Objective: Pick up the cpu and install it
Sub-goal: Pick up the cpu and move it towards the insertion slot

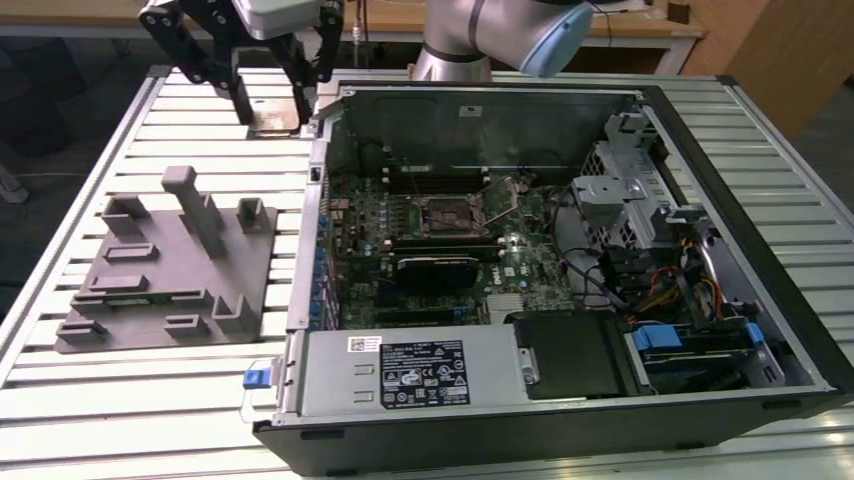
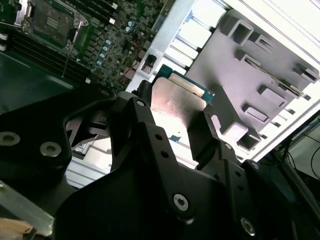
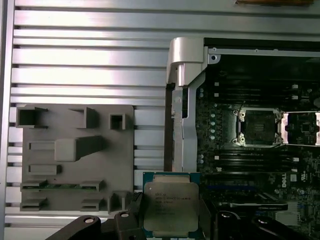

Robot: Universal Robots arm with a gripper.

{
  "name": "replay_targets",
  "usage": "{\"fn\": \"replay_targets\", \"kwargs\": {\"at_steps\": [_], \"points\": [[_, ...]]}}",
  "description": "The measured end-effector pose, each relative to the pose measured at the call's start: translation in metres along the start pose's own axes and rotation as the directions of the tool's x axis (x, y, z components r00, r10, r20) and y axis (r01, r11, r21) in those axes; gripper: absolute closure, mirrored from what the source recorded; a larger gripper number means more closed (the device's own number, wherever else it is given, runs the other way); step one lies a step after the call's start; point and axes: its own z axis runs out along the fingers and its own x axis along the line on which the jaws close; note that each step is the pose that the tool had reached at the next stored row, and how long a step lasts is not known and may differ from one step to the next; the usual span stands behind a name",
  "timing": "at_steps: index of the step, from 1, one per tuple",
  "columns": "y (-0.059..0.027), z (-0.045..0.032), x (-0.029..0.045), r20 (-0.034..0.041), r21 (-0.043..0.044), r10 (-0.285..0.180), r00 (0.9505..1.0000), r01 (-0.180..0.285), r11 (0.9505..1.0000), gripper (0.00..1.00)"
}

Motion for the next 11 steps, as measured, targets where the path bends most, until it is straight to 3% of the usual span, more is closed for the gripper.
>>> {"fn": "replay_targets", "kwargs": {"at_steps": [11], "points": [[0.0001,0.0002,-0.0213,-0.0001,-0.0001,0.0,1.0,0.0,1.0,0.47]]}}
